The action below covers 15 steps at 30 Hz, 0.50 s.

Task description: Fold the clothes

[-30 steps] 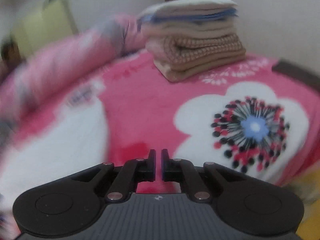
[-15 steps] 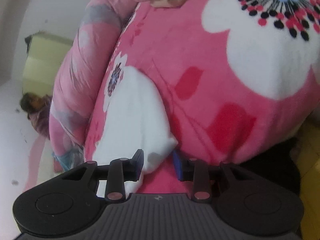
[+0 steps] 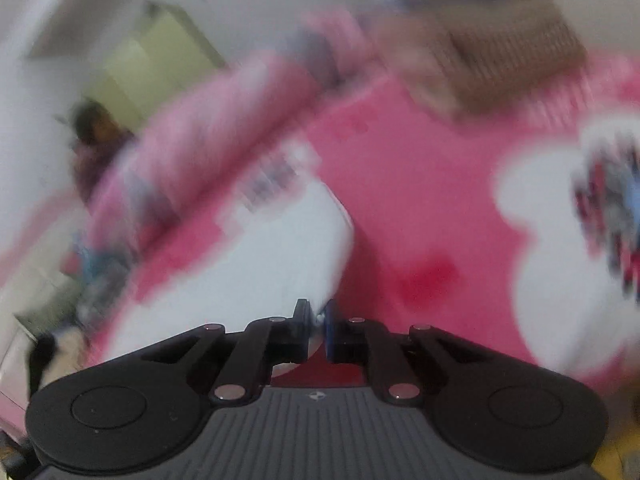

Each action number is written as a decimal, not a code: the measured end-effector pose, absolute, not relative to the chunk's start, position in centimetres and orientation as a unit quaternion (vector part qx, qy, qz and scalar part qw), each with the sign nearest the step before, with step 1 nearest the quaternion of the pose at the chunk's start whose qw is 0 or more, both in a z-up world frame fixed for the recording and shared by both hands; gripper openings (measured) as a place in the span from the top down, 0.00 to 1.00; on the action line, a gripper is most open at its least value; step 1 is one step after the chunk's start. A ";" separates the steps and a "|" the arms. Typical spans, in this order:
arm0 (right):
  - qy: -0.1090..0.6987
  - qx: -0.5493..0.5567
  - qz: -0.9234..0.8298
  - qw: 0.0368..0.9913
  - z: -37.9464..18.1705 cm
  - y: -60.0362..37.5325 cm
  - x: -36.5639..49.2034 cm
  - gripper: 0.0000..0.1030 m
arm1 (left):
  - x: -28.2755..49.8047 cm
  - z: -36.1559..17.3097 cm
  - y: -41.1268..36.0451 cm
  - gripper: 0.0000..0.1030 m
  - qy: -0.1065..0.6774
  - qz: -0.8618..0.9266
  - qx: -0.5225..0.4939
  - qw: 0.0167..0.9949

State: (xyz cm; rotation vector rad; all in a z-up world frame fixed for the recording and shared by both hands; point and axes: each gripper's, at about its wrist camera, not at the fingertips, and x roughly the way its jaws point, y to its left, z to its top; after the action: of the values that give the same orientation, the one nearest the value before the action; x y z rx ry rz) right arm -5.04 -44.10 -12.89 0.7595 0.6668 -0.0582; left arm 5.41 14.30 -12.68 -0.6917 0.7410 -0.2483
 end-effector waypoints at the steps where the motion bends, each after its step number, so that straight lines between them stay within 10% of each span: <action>1: 0.317 0.411 -0.020 0.855 -14.3 -45.2 -5.3 0.94 | 5.3 -12.7 14.4 0.64 0.353 -0.119 -0.330 0.867; 15: 0.249 0.165 0.015 0.954 -8.0 -37.2 -7.2 0.91 | 4.7 -12.1 14.5 0.63 0.344 -0.117 -0.304 0.880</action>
State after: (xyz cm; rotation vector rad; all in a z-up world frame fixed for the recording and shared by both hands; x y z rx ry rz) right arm -7.17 -37.17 -8.01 0.3353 0.5048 0.0314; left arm 4.71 14.51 -12.10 -0.6344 0.7169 -0.2442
